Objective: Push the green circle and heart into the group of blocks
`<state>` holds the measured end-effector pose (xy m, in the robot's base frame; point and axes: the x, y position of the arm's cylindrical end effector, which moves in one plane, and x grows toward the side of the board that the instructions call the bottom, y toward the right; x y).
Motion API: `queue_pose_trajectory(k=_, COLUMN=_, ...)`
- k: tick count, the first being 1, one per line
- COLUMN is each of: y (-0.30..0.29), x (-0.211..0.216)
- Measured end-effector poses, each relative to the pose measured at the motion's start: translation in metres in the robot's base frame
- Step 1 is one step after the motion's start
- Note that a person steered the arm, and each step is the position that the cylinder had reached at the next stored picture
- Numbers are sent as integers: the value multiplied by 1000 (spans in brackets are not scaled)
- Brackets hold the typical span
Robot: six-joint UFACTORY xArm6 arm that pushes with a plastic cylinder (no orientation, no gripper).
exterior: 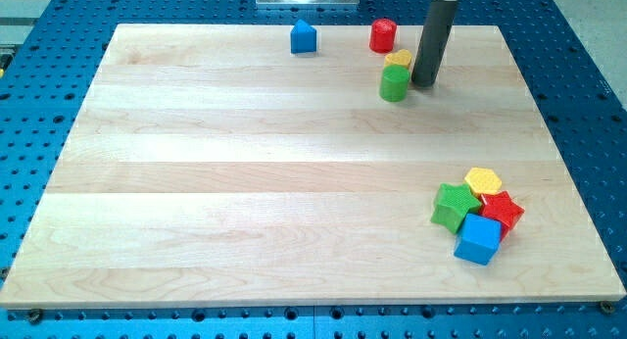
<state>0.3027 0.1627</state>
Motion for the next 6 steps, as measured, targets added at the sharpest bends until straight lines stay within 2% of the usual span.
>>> queue_pose_trajectory(k=1, y=3, x=-38)
queue_pose_trajectory(k=2, y=-39, x=-29)
queue_pose_trajectory(k=3, y=-76, x=24)
queue_pose_trajectory(k=4, y=-93, x=104)
queue_pose_trajectory(k=5, y=-93, x=145)
queue_pose_trajectory(k=6, y=-92, x=106)
